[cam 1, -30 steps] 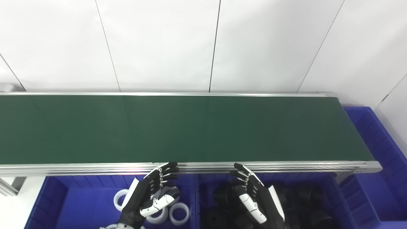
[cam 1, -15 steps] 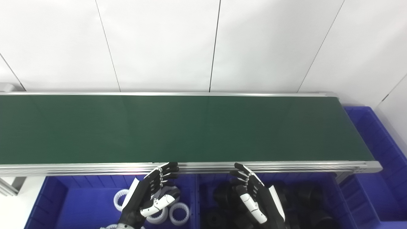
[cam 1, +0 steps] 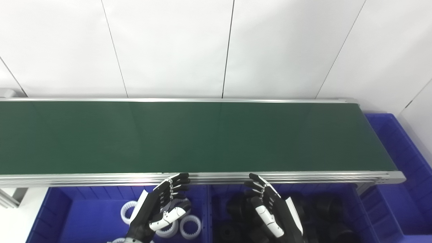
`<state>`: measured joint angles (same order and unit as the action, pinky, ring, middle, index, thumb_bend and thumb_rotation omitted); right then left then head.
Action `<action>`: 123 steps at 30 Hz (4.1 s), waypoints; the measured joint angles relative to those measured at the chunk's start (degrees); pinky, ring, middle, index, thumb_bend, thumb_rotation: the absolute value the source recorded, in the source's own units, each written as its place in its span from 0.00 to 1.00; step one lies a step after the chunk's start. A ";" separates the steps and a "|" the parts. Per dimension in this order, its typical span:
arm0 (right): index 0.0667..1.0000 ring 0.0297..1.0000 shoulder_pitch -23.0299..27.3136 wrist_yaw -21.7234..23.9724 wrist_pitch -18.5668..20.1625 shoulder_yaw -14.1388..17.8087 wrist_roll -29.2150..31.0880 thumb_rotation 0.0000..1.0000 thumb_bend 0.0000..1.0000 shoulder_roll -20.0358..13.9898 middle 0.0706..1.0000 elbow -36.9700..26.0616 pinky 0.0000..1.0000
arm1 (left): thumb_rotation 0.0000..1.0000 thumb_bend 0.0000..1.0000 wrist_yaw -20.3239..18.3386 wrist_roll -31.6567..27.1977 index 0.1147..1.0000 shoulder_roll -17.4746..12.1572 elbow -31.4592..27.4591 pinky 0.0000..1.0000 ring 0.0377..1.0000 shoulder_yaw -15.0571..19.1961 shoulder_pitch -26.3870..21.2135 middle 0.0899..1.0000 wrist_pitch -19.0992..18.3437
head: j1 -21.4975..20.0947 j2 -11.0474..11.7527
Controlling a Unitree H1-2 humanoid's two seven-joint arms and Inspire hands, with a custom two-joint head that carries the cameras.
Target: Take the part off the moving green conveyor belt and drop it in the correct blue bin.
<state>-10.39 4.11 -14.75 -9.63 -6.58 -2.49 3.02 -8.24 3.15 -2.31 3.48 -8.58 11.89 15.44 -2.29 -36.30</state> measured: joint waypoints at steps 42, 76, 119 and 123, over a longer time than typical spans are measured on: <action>0.86 0.75 -0.03 0.64 0.00 0.07 0.71 0.77 0.58 -0.21 0.79 -0.01 0.68 | 0.50 0.74 -0.01 -0.01 0.79 0.05 0.00 0.67 0.74 -0.10 0.01 0.78 0.00 | 0.97 0.26; 0.91 0.77 1.38 1.79 -1.95 1.13 2.51 0.82 0.37 -2.09 0.82 5.75 0.67 | 0.35 0.86 0.02 -0.06 0.74 1.63 9.65 0.59 0.68 -0.93 -2.25 0.74 7.01 | 19.07 12.66; 0.92 0.78 4.34 1.95 -4.16 1.80 3.37 0.87 0.29 -1.87 0.83 10.55 0.72 | 0.38 0.76 2.04 4.61 0.77 -0.69 -12.99 0.61 0.70 4.86 -15.32 0.76 -8.77 | 24.96 15.03; 0.93 0.79 4.91 2.02 -4.33 2.13 3.77 0.86 0.29 -1.87 0.84 11.48 0.74 | 0.33 0.73 2.95 5.20 0.78 -1.13 -11.19 0.62 0.71 6.68 -19.34 0.76 -11.05 | 26.45 15.29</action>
<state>-5.49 6.13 -19.08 -7.50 -2.81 -4.37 14.50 -5.29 8.35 -3.44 -7.71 -1.90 -7.44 4.40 24.16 -21.01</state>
